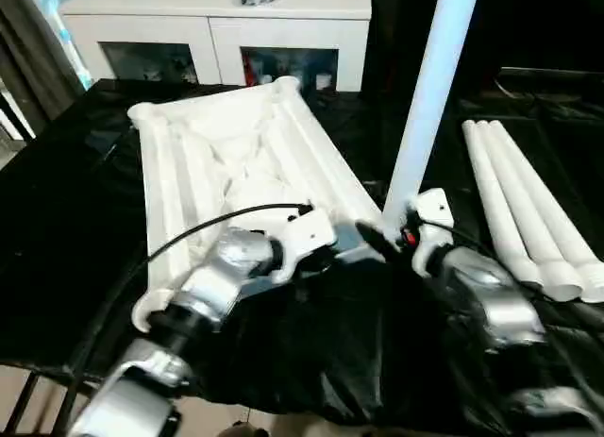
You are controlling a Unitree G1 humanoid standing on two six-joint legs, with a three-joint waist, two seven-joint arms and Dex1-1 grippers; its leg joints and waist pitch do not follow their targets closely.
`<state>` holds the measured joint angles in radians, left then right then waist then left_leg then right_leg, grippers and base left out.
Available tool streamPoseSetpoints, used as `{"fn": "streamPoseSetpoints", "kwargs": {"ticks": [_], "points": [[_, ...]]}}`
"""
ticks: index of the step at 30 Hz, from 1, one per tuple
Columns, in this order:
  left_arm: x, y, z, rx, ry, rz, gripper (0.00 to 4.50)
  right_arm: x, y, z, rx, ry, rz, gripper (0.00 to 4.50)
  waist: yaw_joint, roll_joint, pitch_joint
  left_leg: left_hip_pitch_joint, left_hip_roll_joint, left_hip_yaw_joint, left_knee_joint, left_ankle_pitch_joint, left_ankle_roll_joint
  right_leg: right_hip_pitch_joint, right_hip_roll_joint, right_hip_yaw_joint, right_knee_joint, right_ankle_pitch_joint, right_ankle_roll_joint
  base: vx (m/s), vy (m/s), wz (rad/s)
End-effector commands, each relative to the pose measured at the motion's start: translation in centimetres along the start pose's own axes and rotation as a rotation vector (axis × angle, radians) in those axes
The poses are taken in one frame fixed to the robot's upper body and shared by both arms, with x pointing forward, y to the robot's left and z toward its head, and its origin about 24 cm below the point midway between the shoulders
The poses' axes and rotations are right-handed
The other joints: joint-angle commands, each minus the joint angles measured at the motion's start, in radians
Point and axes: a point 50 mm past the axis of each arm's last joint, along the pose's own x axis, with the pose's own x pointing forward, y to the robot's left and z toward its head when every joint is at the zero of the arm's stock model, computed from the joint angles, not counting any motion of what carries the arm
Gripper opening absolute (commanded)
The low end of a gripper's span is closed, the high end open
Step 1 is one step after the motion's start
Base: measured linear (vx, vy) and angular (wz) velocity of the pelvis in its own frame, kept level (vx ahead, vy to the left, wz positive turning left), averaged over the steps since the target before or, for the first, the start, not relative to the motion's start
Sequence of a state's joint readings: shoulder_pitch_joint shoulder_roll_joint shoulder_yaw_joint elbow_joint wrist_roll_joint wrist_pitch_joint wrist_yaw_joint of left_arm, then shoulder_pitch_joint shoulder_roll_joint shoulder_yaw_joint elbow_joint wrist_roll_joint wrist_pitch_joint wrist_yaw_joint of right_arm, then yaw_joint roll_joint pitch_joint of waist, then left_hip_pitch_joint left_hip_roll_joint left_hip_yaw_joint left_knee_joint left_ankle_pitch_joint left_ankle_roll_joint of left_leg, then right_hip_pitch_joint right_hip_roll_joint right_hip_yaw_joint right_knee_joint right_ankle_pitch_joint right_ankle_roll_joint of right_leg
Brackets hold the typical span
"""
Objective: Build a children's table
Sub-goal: Rotate leg to tighten
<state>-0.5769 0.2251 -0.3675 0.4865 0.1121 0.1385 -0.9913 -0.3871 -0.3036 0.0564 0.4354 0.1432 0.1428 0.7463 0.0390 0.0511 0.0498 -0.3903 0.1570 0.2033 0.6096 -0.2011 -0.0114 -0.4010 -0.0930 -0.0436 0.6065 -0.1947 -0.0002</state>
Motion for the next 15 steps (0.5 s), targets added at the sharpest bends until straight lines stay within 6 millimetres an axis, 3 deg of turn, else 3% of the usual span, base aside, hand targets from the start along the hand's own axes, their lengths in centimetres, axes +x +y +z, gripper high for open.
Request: {"fn": "streamPoseSetpoints", "kwargs": {"ticks": [1, 3, 10, 15], "points": [[1.0, -1.2, 1.6, 0.083, -0.053, -0.118, 0.00, 0.4, 1.1, 0.8, -0.021, -0.029, 0.114, 3.71, -0.001, -0.011, -0.065, 0.022, 0.075, -0.033, -0.074, -0.144, 0.115, 0.047, -0.061, 0.036, -0.063, -0.044, -0.293, 0.000, 0.000, 0.00], [0.4, -0.9, 1.4, 0.087, -0.045, -0.138, 0.00, -0.5, 1.1, 1.0, -0.030, -0.017, 0.212, 3.71, 0.002, -0.012, -0.063, 0.023, 0.076, -0.033, -0.076, -0.170, 0.102, 0.048, -0.061, 0.036, -0.067, -0.093, -0.290, 0.000, 0.000, 0.00], [-1.4, -0.4, 0.5, 0.075, -0.002, -0.285, 0.00, -2.6, 1.4, 0.8, -0.044, 0.085, 0.463, 3.71, 0.017, -0.015, -0.064, 0.022, 0.078, -0.031, -0.072, -0.145, 0.111, 0.046, -0.064, 0.036, -0.060, -0.083, -0.298, 0.000, 0.000, 0.00], [-1.8, 0.1, 0.4, 0.096, 0.018, -0.305, 0.00, -2.8, 2.0, 0.6, -0.047, 0.120, 0.535, 3.29, 0.023, -0.015, -0.065, 0.025, 0.079, -0.031, -0.073, -0.144, 0.097, 0.044, -0.063, 0.037, -0.061, -0.096, -0.296, 0.000, 0.000, 0.00]]}}
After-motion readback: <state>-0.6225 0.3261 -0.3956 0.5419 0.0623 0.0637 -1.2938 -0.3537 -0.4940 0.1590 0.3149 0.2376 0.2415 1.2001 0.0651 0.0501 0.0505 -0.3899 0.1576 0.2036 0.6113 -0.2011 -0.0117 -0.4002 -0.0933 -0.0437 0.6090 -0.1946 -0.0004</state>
